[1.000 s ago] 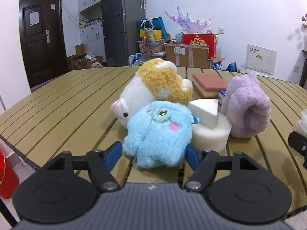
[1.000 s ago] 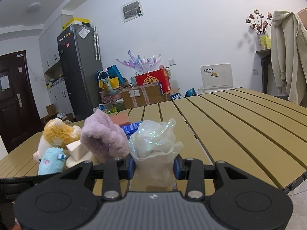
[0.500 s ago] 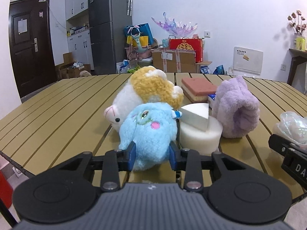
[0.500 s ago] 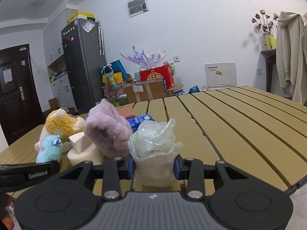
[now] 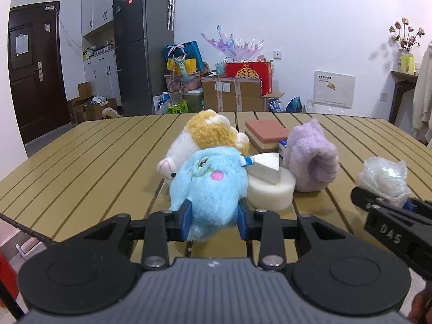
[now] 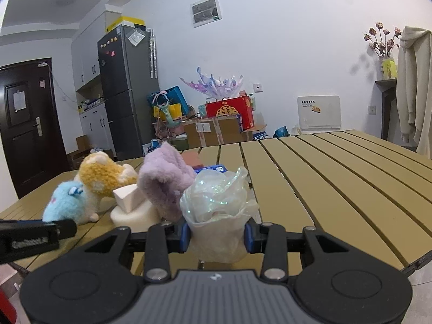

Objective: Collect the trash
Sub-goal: 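Lift the light blue plush and clear bag off the table and carry them to the black bin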

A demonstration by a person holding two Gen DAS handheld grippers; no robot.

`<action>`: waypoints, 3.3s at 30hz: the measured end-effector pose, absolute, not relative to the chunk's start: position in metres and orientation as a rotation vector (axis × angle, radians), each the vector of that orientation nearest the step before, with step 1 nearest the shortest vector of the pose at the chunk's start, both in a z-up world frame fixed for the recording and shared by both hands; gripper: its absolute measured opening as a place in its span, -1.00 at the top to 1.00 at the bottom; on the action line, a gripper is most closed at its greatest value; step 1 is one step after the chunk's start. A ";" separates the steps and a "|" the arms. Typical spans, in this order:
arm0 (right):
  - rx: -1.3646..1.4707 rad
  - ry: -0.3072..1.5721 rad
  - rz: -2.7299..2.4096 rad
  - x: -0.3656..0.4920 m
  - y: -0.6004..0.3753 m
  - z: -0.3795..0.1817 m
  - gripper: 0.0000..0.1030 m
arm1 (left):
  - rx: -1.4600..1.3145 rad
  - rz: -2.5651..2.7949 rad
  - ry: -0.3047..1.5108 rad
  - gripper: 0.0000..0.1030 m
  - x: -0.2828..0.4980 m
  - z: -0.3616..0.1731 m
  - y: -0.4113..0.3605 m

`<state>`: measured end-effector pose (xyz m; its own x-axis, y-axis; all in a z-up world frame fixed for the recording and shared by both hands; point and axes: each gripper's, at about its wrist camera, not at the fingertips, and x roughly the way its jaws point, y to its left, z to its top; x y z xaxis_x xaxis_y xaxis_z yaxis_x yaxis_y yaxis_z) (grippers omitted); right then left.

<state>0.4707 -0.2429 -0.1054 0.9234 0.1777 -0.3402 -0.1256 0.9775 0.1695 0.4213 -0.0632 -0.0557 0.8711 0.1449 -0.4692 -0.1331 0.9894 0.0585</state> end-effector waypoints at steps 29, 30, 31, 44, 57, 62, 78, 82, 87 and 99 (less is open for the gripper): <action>-0.011 0.375 0.245 0.322 -0.227 -0.089 0.30 | -0.021 0.089 0.537 0.36 0.279 -0.038 -0.027; -0.015 0.382 0.246 0.316 -0.228 -0.090 0.30 | -0.020 0.087 0.542 0.36 0.274 -0.039 -0.026; -0.018 0.388 0.246 0.311 -0.229 -0.092 0.30 | -0.020 0.085 0.545 0.36 0.269 -0.040 -0.025; -0.043 0.491 0.255 0.255 -0.236 -0.114 0.30 | -0.014 0.060 0.629 0.36 0.216 -0.076 -0.014; -0.092 0.618 0.283 0.220 -0.226 -0.143 0.30 | -0.029 0.071 0.748 0.36 0.185 -0.128 0.004; -0.131 0.660 0.289 0.209 -0.218 -0.154 0.30 | -0.037 0.088 0.800 0.36 0.178 -0.150 0.016; -0.177 0.871 0.307 0.206 -0.199 -0.204 0.31 | -0.054 0.131 0.933 0.36 0.180 -0.188 0.033; -0.195 0.916 0.312 0.208 -0.195 -0.216 0.32 | -0.060 0.141 0.968 0.36 0.184 -0.195 0.035; -0.212 0.981 0.309 0.211 -0.192 -0.231 0.32 | -0.065 0.145 1.004 0.36 0.189 -0.201 0.034; -0.206 1.065 0.297 0.221 -0.190 -0.249 0.32 | -0.060 0.132 1.085 0.36 0.198 -0.215 0.027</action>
